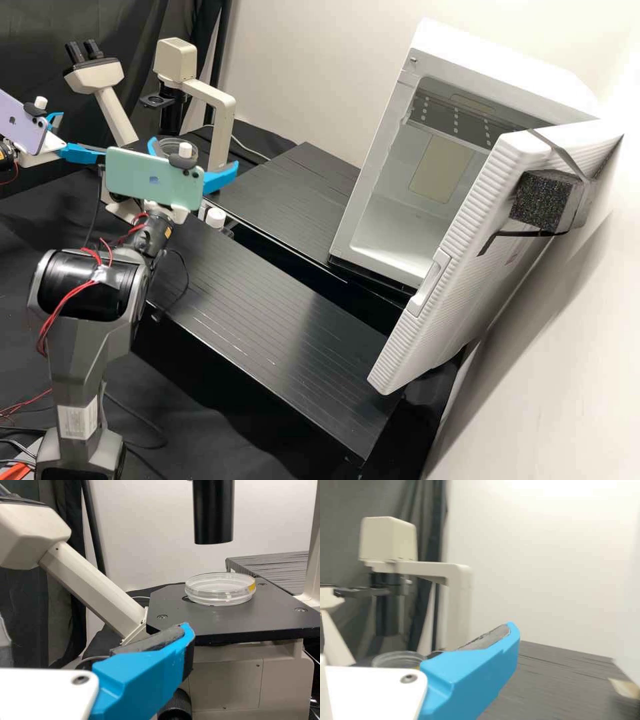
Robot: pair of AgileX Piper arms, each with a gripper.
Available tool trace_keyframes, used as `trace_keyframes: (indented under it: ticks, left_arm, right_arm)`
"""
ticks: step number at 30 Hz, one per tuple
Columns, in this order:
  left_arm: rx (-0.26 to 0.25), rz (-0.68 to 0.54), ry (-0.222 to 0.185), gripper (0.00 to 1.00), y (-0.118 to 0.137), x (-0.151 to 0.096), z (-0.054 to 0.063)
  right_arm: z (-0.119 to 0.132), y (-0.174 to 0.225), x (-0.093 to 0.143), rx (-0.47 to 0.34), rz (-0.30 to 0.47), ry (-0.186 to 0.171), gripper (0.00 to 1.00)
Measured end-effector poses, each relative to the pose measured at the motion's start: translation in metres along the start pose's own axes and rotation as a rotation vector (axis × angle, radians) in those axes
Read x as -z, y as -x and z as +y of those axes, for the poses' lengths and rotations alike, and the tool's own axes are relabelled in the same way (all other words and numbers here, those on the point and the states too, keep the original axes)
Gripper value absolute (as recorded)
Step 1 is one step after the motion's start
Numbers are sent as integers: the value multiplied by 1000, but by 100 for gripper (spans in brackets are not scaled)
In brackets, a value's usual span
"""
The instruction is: Move the petri dish to the bench.
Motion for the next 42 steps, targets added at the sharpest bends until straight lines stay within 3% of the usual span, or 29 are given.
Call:
trace_keyframes:
  ticks: [8,19,24,30,42]
  left_arm:
    - [0,0,0,100,0,0,0]
    - [0,0,0,100,0,0,0]
    - [0,0,0,100,0,0,0]
    - [0,0,0,100,0,0,0]
    - [0,0,0,100,0,0,0]
  right_arm:
    - [-30,-35,20,93,30,-3,100]
    - [-68,-79,11,202,-43,-6,100]
    - [-76,-95,10,213,-61,-24,100]
    - [-86,-115,7,216,-80,-3,100]
    - [-111,-138,-9,246,-150,-12,100]
